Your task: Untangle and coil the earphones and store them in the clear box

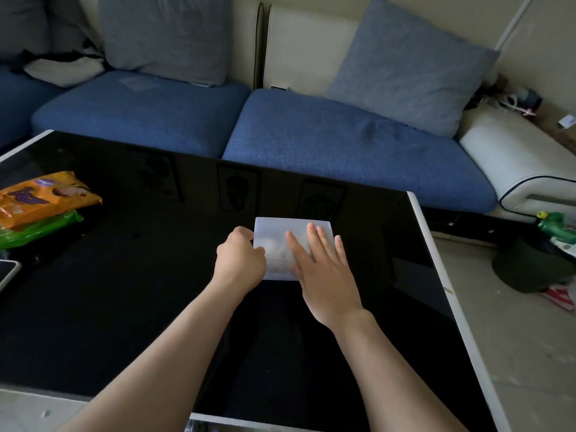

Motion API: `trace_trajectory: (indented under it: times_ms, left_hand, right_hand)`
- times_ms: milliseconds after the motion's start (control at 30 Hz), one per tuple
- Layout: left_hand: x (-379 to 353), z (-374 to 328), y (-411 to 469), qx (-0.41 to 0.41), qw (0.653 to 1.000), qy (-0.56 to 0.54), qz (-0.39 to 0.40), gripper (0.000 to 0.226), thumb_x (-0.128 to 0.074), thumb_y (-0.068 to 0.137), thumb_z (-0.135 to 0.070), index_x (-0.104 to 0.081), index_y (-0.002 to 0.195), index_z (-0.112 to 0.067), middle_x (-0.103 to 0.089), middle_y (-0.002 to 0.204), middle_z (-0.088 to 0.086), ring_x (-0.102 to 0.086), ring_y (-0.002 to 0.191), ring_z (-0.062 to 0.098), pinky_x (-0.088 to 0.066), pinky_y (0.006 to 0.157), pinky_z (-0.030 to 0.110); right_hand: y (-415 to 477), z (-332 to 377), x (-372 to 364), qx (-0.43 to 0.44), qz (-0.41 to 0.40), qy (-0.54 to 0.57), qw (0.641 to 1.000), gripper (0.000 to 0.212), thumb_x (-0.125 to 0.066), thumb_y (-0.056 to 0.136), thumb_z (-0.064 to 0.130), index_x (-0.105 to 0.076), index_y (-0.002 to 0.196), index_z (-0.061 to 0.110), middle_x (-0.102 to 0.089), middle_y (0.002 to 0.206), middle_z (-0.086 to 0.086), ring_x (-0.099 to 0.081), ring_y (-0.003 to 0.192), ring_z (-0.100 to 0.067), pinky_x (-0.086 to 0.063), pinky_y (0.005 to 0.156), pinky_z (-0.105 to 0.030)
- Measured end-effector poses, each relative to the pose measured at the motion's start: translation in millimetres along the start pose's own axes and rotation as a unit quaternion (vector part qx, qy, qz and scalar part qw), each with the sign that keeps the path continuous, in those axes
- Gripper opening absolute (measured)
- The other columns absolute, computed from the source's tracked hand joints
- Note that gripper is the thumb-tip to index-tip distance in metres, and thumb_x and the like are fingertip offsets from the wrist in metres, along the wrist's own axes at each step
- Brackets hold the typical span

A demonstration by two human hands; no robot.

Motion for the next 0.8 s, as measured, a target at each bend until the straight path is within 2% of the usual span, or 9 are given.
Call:
trace_trajectory:
  times_ms: [133, 233, 333, 467, 567, 667, 733, 800]
  left_hand:
    - [2, 0, -1, -0.004, 1.000, -0.022, 0.009, 0.045, -0.066, 0.102, -0.026, -0.053, 0.144, -0.017, -0.066, 0.115, 0.007, -0.067, 0.088, 0.018, -0.051, 0.062, 0.028]
    - [2, -1, -1, -0.003, 0.999, -0.035, 0.012, 0.047, -0.069, 0.100, -0.029, -0.053, 0.144, -0.018, -0.066, 0.117, 0.006, -0.065, 0.091, 0.018, -0.051, 0.068, 0.031]
    - [1, 0, 1, -0.006, 1.000, -0.028, 0.010, 0.046, -0.068, 0.101, -0.030, -0.052, 0.144, -0.019, -0.064, 0.119, 0.005, -0.063, 0.091, 0.018, -0.046, 0.064, 0.028]
    - [0, 0, 3, -0.005, 0.999, -0.039, 0.018, 0.047, -0.063, 0.104, -0.027, -0.050, 0.149, -0.021, -0.065, 0.127, 0.007, -0.064, 0.096, 0.020, -0.047, 0.067, 0.028]
    - [-1, 0, 6, -0.002, 0.999, -0.048, 0.018, 0.047, -0.056, 0.104, -0.018, -0.048, 0.151, -0.022, -0.060, 0.130, 0.008, -0.064, 0.099, 0.022, -0.049, 0.069, 0.030]
    - [-1, -2, 6, -0.006, 0.999, -0.053, -0.004, 0.035, -0.052, 0.102, -0.013, -0.049, 0.136, -0.018, -0.056, 0.130, 0.011, -0.063, 0.104, 0.025, -0.046, 0.065, 0.029]
    - [-2, -2, 6, -0.027, 0.999, -0.038, -0.008, 0.027, -0.051, 0.101, -0.009, -0.051, 0.127, -0.017, -0.056, 0.128, 0.010, -0.061, 0.106, 0.025, -0.047, 0.070, 0.029]
    - [-1, -3, 3, -0.048, 0.998, -0.031, -0.011, 0.027, -0.052, 0.098, -0.008, -0.053, 0.124, -0.016, -0.057, 0.124, 0.007, -0.058, 0.108, 0.023, -0.046, 0.075, 0.029]
  right_hand:
    - [2, 2, 3, -0.013, 0.009, 0.022, 1.000, 0.063, -0.035, 0.115, 0.037, -0.005, 0.171, 0.032, -0.002, 0.178, -0.016, 0.006, 0.165, -0.031, 0.010, 0.129, -0.049]
    - [5, 4, 6, -0.024, 0.012, 0.032, 0.999, 0.063, -0.039, 0.115, 0.036, -0.010, 0.170, 0.032, -0.005, 0.178, -0.016, 0.004, 0.165, -0.031, 0.006, 0.129, -0.048]
    - [8, 7, 6, -0.033, 0.009, 0.034, 0.999, 0.064, -0.044, 0.113, 0.034, -0.015, 0.170, 0.032, -0.012, 0.177, -0.018, -0.002, 0.165, -0.032, 0.000, 0.131, -0.050]
    - [10, 8, 9, -0.051, 0.033, 0.032, 0.998, 0.064, -0.042, 0.115, 0.034, -0.011, 0.170, 0.033, -0.005, 0.178, -0.016, 0.005, 0.165, -0.031, 0.004, 0.131, -0.050]
    - [15, 13, 13, -0.065, 0.046, 0.030, 0.996, 0.068, -0.046, 0.114, 0.025, -0.008, 0.170, 0.031, 0.001, 0.178, -0.017, 0.011, 0.164, -0.034, 0.009, 0.130, -0.055]
    - [23, 13, 10, -0.083, 0.064, 0.012, 0.994, 0.083, -0.054, 0.107, 0.010, -0.003, 0.169, 0.030, 0.007, 0.177, -0.019, 0.015, 0.163, -0.036, 0.016, 0.125, -0.057]
    - [28, 13, 6, -0.103, 0.046, 0.014, 0.993, 0.083, -0.057, 0.106, 0.009, -0.007, 0.169, 0.030, 0.001, 0.176, -0.020, 0.008, 0.164, -0.040, 0.011, 0.128, -0.058]
    - [33, 16, 7, -0.127, 0.008, 0.021, 0.992, 0.075, -0.064, 0.104, 0.013, -0.024, 0.166, 0.029, -0.018, 0.170, -0.021, -0.012, 0.160, -0.044, -0.008, 0.132, -0.058]
Point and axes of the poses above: each hand's wrist, its own y-axis towards the middle knuckle, its own x-axis out of the back of the hand, z = x × y, the point moved 1 cm from there along y, towards the middle knuckle
